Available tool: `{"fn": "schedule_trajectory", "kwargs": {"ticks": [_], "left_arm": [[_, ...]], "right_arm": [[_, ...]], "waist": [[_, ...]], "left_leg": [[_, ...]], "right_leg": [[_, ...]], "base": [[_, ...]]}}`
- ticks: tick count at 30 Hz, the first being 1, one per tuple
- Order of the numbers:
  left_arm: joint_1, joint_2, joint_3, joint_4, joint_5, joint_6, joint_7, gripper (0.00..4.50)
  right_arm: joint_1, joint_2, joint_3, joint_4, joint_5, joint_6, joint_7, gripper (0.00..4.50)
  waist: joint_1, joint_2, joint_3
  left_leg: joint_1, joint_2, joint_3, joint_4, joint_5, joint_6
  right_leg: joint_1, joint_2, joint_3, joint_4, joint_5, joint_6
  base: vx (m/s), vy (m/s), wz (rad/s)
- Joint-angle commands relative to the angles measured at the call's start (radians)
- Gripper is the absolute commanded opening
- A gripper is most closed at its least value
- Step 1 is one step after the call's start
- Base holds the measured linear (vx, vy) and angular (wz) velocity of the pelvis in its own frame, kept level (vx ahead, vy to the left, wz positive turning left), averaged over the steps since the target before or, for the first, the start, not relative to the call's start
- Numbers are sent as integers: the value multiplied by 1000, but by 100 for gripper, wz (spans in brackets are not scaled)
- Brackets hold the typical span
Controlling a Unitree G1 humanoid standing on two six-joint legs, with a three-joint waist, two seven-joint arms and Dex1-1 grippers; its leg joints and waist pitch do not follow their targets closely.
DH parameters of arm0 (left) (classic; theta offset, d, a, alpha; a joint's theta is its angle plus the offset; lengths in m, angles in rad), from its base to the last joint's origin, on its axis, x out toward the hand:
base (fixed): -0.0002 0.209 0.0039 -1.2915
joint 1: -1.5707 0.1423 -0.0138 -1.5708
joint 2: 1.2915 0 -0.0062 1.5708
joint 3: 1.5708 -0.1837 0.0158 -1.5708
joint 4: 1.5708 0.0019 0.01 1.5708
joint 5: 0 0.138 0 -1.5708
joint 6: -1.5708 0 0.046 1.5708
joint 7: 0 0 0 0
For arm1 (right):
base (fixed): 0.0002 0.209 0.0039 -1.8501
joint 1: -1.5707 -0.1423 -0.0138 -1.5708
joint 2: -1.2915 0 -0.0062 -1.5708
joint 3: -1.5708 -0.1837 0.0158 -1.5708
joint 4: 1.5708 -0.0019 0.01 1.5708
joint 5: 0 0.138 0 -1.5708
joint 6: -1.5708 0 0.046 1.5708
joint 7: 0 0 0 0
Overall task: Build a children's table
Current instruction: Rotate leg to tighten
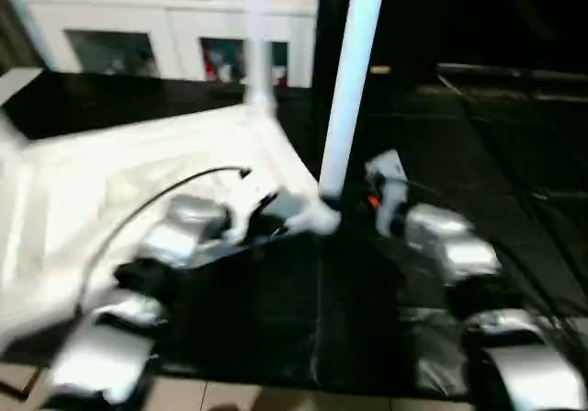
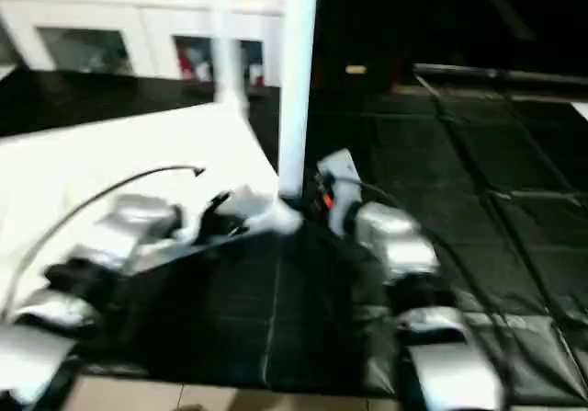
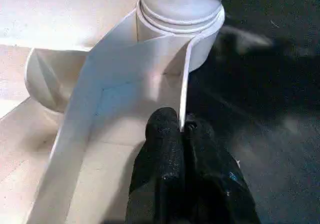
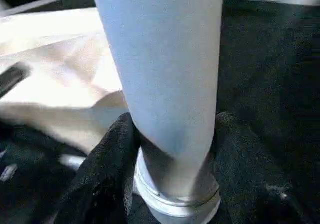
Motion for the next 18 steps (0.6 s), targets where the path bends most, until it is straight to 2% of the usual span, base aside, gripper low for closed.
{"fn": "schedule_trajectory", "kwargs": {"ticks": [1, 3, 4, 7, 10, 11, 12, 13, 14, 15, 16, 18], "left_arm": [[-44, -67, 21, 0, -13, -10, 123, 0], [-48, -72, 23, 1, -9, -8, 127, 0], [-50, -71, 23, 1, -7, -9, 125, 0], [-51, -58, 16, -3, -1, -23, 101, 0], [-50, -48, 13, -3, 4, -39, 79, 0], [-46, -40, 8, -7, 6, -43, 63, 0], [-41, -29, -1, -10, 9, -57, 44, 0], [-38, -22, -6, -12, 10, -58, 34, 0], [-25, 4, -25, -18, 20, -79, -5, 0], [-24, 7, -27, -19, 21, -82, -10, 0], [-5, 36, -43, -29, 25, -108, -62, 0], [5, 52, -47, -37, 22, -117, -93, 0]], "right_arm": [[-12, 115, 94, 33, -10, 1, 18, 194], [-10, 119, 108, 24, -30, -28, 16, 194], [-8, 123, 106, 20, -27, -35, 23, 249], [6, 122, 106, -6, -15, -30, 62, 269], [23, 112, 114, -33, -23, -25, 66, 313], [27, 103, 114, -37, -23, -28, 73, 313], [29, 90, 114, -36, -24, -38, 82, 315], [31, 81, 116, -35, -26, -44, 91, 323], [37, 44, 125, -35, -35, -68, 128, 349], [38, 41, 125, -35, -37, -72, 133, 349], [46, 0, 121, -41, -37, -89, 194, 360], [49, -24, 112, -50, -25, -88, 229, 375]], "waist": [[2, -3, -69], [2, -2, -69], [2, -3, -72], [-1, -2, -71], [-9, -3, -71], [-14, -2, -70], [-16, -1, -72], [-14, -1, -73], [-10, -3, -74], [-7, 0, -73], [-5, 1, -71], [3, 1, -71]], "left_leg": [[10, 39, -18, -67, -151, 22], [5, 42, -18, -68, -138, 33], [6, 42, -18, -66, -126, 41], [3, 44, -18, -66, -117, 58], [1, 42, -19, -66, -126, 64], [-5, 40, -20, -66, -127, 71], [-2, 42, -20, -64, -125, 75], [-1, 44, -20, -64, -116, 78], [2, 47, -20, -64, -99, 78], [3, 48, -20, -65, -98, 80], [6, 50, -17, -65, -108, 78], [4, 51, -16, -64, -114, 80]], "right_leg": [[55, -102, 61, -91, -290, -154], [57, -102, 63, -87, -255, -156], [58, -102, 63, -83, -218, -163], [61, -102, 63, -78, -170, -182], [65, -101, 62, -77, -163, -185], [67, -102, 60, -80, -170, -184], [65, -105, 62, -81, -171, -186], [64, -105, 62, -80, -162, -191], [62, -104, 64, -73, -138, -198], [60, -101, 62, -73, -132, -201], [58, -101, 64, -73, -124, -207], [61, -103, 65, -71, -107, -213]], "base": [[0, 0, 0], [0, 0, 0], [0, 0, 0], [0, 0, 0], [0, 0, 0], [0, 0, 0], [0, 0, 0], [0, 0, 0], [0, 0, 0], [0, 0, 0], [0, 0, 0], [0, 0, 0]]}}
